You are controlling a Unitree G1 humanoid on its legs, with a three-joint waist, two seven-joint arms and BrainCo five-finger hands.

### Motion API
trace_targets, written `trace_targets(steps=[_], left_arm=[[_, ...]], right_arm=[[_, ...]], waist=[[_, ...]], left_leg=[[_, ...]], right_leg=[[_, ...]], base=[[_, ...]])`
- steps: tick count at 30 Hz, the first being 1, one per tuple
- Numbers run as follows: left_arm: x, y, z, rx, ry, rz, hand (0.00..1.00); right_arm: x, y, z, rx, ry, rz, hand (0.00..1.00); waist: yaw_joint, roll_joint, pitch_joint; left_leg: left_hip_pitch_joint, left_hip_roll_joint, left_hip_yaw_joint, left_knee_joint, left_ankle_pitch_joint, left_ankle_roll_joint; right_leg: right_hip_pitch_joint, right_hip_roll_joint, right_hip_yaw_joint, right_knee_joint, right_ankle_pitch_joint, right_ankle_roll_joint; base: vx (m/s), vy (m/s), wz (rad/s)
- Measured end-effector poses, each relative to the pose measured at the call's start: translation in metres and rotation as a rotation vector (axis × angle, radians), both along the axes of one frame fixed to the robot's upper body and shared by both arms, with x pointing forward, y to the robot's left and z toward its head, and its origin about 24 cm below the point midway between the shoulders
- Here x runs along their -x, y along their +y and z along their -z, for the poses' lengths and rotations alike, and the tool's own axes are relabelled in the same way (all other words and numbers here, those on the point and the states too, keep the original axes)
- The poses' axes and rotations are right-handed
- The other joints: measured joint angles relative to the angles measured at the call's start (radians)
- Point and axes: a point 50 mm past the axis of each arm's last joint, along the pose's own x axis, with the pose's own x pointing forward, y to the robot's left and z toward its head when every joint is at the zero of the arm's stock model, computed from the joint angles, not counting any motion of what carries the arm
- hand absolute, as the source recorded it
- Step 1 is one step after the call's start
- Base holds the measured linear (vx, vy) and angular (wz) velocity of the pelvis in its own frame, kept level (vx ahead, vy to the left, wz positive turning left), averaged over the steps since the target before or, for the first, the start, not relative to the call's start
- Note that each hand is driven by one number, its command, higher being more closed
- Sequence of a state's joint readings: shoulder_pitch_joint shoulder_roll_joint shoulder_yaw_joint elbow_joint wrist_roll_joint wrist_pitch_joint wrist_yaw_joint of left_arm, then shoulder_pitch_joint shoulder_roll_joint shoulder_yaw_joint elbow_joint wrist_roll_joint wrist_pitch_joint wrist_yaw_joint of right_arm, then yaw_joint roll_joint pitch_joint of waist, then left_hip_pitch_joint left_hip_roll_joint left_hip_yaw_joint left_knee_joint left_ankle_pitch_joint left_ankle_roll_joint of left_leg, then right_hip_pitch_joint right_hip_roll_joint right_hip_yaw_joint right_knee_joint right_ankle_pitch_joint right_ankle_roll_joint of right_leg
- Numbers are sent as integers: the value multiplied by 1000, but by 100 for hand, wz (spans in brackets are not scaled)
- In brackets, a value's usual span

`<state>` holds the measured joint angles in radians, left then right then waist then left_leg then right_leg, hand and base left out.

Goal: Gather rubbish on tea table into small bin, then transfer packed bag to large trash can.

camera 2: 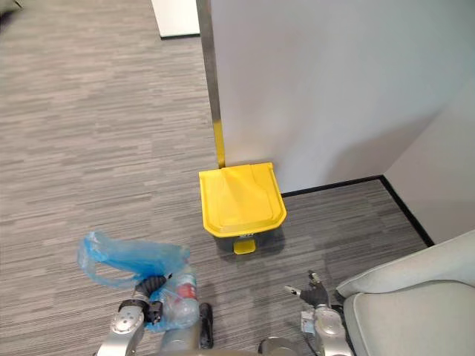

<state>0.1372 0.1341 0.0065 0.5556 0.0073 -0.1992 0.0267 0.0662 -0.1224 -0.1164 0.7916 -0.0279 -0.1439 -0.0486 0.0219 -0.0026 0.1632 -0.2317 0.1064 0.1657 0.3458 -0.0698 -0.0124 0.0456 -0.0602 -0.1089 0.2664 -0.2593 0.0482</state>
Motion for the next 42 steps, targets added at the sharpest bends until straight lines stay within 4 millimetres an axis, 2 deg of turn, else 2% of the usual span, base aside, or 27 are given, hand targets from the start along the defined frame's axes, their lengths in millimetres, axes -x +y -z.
trace_targets(steps=[2, 3, 5, 6, 7, 8, 10, 13, 14, 15, 17, 20, 22, 33, 42], left_arm=[[2, 1, 2, -1, 10, -6, 100], [4, 1, 3, 0, 15, -7, 100], [6, 1, 5, 2, 26, -7, 100], [7, 1, 5, 1, 30, -7, 100], [8, 2, 5, 1, 31, -8, 100], [10, 3, 7, -8, 43, -1, 100], [9, 5, 7, -19, 45, 10, 100], [6, 7, 7, -28, 46, 13, 100], [6, 8, 7, -31, 50, 14, 100], [6, 9, 7, -35, 52, 15, 100], [11, 5, 13, -20, 77, 10, 100], [11, 5, 13, -18, 79, 10, 100], [11, 5, 13, -16, 80, 11, 100], [18, 5, 19, -14, 113, -4, 100], [20, 6, 21, -14, 126, -6, 100]], right_arm=[[0, -2, 0, 6, 1, 4, 0], [0, -2, -1, 6, -1, 2, 0], [-7, 0, -3, 4, -17, -12, 0], [-8, 2, -3, 5, -14, -23, 0], [-8, 2, -3, 6, -13, -26, 0], [-4, 4, 1, 4, 6, -35, 0], [-3, 3, 2, 8, 16, -40, 0], [-4, 3, 2, 10, 18, -43, 0], [-4, 4, 3, 8, 25, -43, 0], [-3, 4, 4, 7, 29, -44, 0], [2, -3, 6, 24, 52, -40, 0], [2, -6, 5, 31, 52, -33, 0], [5, -8, 6, 35, 59, -31, 0], [17, -11, 11, 35, 96, -17, 0], [19, -11, 12, 35, 103, -14, 0]], waist=[[2, -13, -4], [3, -13, -4], [3, -9, -6], [3, -10, -6], [3, -10, -6], [-7, -10, -7], [-8, -13, -10], [-14, -12, -11], [-24, -17, -11], [-30, -29, -14], [-34, 8, -26], [-35, 21, -33], [-35, 18, -35], [-33, 26, -59], [-33, 19, -64]], left_leg=[[13, -43, 31, 24, -56, 26], [21, -54, 37, 26, -76, 25], [47, -78, 72, 27, -120, 45], [69, -91, 85, 19, -131, 48], [72, -92, 86, 19, -132, 49], [107, -96, 85, 15, -141, 65], [134, -90, 85, 2, -143, 66], [159, -66, 63, -11, -138, 58], [163, -63, 47, -6, -138, 42], [164, -73, 35, 2, -141, 29], [177, -35, 0, -5, -149, -3], [223, -6, -12, -92, -125, -43], [241, -1, -24, -128, -111, -54], [251, -12, -27, -176, -70, -35], [258, -19, -31, -228, -45, -42]], right_leg=[[-1, -51, 29, 30, -33, 34], [-3, -62, 41, 43, -40, 44], [-53, -97, 88, 168, -55, 68], [-100, -112, 105, 279, -53, 77], [-106, -114, 106, 292, -51, 80], [-155, -125, 108, 425, -40, 105], [-192, -119, 92, 441, -66, 70], [-283, -75, 56, 385, -72, 40], [-298, -62, 57, 284, -38, 21], [-292, -66, 58, 213, 54, 6], [-255, -27, 27, 188, 82, -16], [-205, 14, 11, 100, 105, -35], [-180, 26, 2, 60, 119, -39], [-116, 23, 2, -98, 218, -24], [-102, 24, -2, -165, 254, -20]], base=[[223, 229, -13], [164, 177, -38], [143, 130, -40], [137, 96, -23], [189, 88, -11], [208, 36, -3], [219, -15, 7], [217, -131, 22], [182, -172, 38], [196, -168, 45], [195, -171, 18], [108, -141, -4], [24, -77, 8], [-45, 25, 2], [-55, 2, 0]])
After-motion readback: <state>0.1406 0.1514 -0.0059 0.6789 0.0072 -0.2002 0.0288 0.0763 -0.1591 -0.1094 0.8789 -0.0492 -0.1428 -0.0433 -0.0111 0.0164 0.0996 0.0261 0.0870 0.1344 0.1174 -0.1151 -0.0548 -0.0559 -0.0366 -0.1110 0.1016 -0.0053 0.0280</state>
